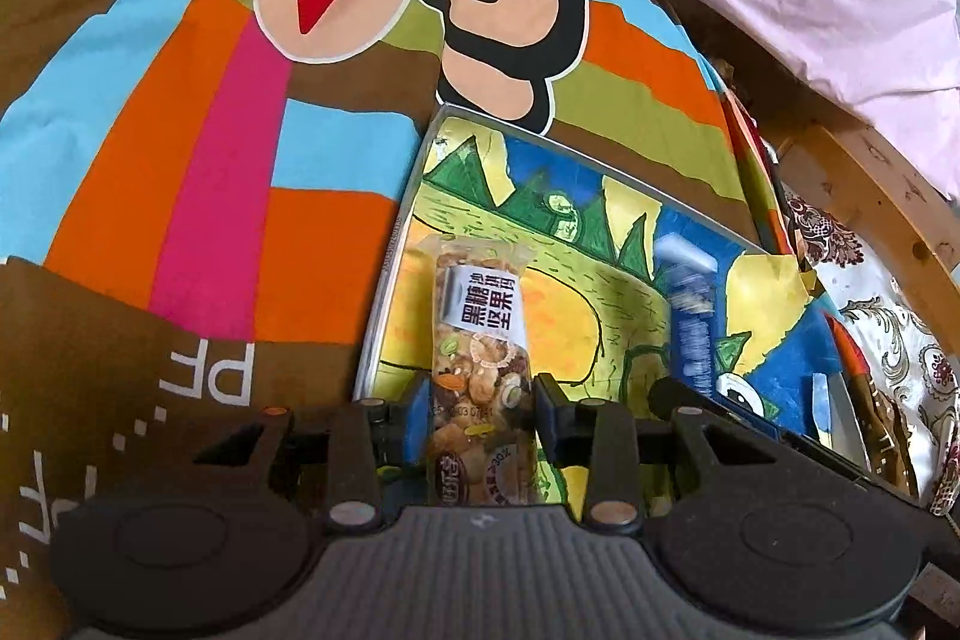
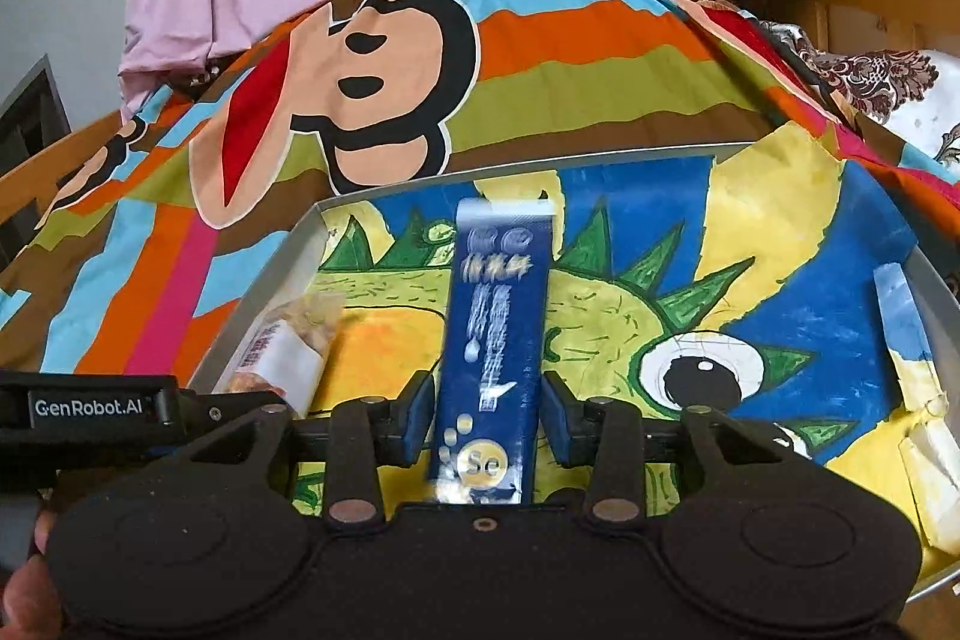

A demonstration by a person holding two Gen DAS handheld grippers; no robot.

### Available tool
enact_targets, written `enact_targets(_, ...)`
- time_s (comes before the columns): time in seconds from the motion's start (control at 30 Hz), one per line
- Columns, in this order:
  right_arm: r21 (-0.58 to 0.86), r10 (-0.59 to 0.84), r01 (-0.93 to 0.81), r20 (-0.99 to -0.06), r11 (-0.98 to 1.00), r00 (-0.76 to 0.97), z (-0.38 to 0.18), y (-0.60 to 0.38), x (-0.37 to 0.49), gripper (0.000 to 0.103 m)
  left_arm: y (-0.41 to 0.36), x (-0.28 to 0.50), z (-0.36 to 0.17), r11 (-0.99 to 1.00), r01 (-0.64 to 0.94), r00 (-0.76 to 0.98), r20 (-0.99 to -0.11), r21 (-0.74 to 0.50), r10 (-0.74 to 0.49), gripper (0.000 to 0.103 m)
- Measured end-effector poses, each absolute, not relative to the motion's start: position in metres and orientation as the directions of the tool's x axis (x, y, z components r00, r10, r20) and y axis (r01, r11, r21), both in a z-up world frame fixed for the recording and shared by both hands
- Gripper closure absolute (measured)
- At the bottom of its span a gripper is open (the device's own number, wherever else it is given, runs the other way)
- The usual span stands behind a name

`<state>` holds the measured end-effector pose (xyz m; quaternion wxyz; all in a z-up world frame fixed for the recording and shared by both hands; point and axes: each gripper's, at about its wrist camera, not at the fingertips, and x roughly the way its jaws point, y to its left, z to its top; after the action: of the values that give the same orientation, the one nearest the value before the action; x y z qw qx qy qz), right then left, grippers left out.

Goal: Organize snacks
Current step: 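Carry nut bag with left tool into the tray while right tool places the milk stick there, then move left tool to the jerky bag while right tool approaches the white vegetable bag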

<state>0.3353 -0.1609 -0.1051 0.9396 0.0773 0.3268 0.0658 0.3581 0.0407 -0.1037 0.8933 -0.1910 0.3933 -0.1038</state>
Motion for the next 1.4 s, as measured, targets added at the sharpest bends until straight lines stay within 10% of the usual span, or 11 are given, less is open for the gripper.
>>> enact_targets(0.57,0.145,0.133,-0.071,-0.48,0.987,0.867,-0.016,-0.185,0.279,0.002,0.051,0.314,-0.046,0.881,0.063,0.751,-0.558,-0.47,-0.352,0.012)
enact_targets(1.4,0.059,0.051,-0.025,-0.49,0.998,0.87,0.006,-0.232,0.092,0.001,0.019,0.176,-0.014,0.939,0.169,0.753,-0.576,-0.3,-0.319,0.001)
